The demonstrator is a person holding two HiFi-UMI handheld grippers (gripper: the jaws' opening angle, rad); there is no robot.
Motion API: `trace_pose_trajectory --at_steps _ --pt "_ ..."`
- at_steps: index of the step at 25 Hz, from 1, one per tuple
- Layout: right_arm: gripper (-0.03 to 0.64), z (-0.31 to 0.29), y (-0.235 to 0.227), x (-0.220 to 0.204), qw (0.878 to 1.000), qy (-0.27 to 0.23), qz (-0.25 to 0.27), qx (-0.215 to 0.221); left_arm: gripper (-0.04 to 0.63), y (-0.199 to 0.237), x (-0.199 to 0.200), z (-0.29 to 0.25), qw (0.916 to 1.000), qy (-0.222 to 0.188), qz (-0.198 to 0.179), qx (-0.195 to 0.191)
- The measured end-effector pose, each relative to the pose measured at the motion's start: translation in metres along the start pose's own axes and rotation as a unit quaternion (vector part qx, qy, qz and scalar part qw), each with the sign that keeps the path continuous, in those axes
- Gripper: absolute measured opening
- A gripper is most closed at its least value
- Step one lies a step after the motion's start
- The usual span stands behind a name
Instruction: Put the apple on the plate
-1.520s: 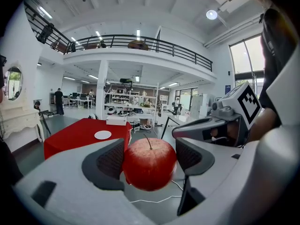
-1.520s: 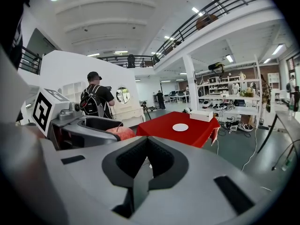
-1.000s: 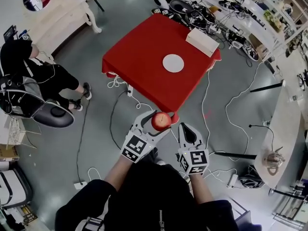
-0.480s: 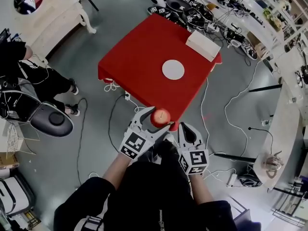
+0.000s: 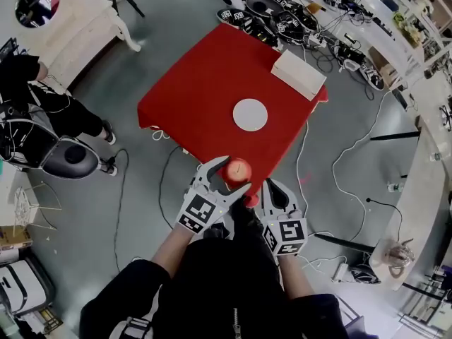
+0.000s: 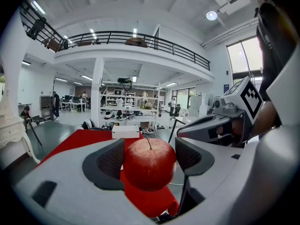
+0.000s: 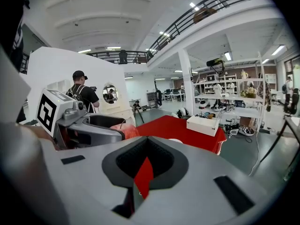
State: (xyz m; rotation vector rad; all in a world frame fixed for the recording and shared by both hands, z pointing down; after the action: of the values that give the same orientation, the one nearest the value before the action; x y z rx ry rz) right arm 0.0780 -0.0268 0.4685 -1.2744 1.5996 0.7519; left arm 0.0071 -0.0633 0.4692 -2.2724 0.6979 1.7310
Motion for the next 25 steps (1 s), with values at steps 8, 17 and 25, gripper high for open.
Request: trace_pose_trajectory --at_steps 8,17,25 --pt "0.011 -0.053 -0.074 0.032 1.0 -0.012 -0.002 0.024 0.342 0.043 0.018 -0.067 0.9994 0.001 0.004 0.034" --pt "0.011 -0.104 -0.11 0.04 0.997 0.008 0.009 0.075 0.342 0.087 0.028 -0.117 0.997 0.001 0.014 0.076" --pt "0.011 -0.131 -0.121 0.036 0.997 0.03 0.0 0.072 0.342 0.127 0.018 -0.15 0.9972 -0.007 0.015 0.073"
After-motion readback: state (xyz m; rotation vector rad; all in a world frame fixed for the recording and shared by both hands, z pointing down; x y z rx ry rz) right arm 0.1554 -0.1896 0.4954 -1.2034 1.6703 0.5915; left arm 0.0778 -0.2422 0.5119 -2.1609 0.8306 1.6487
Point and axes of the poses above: the fingertips, and each gripper's own axes: z backward along the fingers, y to its left, x out of its top, the point moved 1 cm from there along z, backward along the fingers, and after that the axes turned 4 degrees about z, right-handed, at the moved point
